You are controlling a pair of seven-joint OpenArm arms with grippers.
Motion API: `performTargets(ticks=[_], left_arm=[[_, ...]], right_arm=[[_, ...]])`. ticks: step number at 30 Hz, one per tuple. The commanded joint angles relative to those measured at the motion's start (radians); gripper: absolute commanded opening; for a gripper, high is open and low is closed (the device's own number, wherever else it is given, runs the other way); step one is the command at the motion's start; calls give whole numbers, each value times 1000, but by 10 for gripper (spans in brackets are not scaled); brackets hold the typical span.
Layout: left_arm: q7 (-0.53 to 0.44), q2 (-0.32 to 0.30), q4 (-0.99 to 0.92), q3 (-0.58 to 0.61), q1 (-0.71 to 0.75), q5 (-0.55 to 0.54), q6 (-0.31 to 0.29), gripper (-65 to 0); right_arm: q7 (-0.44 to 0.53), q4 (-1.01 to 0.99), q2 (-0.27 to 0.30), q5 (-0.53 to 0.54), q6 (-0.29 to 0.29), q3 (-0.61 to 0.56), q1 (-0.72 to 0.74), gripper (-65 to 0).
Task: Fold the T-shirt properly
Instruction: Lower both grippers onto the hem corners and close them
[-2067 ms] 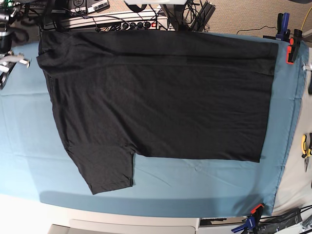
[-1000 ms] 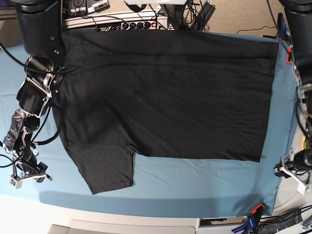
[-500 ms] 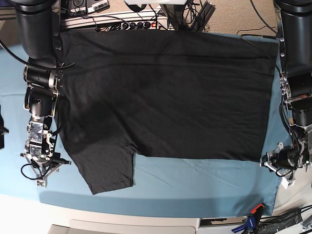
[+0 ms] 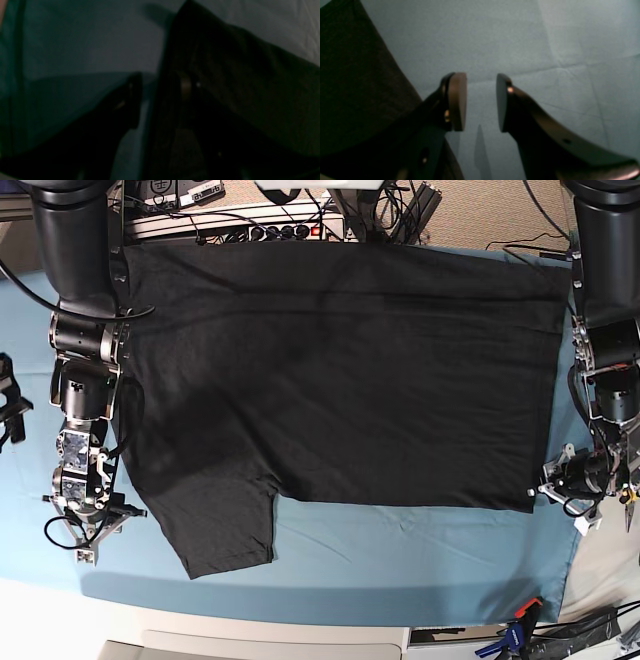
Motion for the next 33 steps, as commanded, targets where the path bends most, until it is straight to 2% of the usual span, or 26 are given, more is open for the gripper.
performTargets(ticks=[1,8,11,15,18,23,29,33], left_arm=[[-6,-13,13,-2,-15,-4,-3,-422],[-8,-13,13,-2,16,-62,-6,-422],[-4,-13,13,-2,16,-96,-34,-422],[2,-8,13,-2,14,-109,-39,-422],[3,-5,13,-2,14,-135,-84,-422],[5,-2,13,-2,10,-154,-110,-428],[1,-3,13,-2,5,-153,-110,-529],[1,-3,13,-2,5,-153,-109,-650]], right_arm=[[20,19,13,-2,-5,2,41,-446],[17,19,13,-1,-5,2,41,-446],[17,19,13,-1,-5,2,41,-446],[18,19,13,-1,-5,2,39,-446],[18,19,14,-1,-5,2,39,-446],[18,19,14,-1,-5,2,39,-446],[18,19,14,-1,-5,2,39,-446],[23,19,14,-2,-6,2,39,-446]])
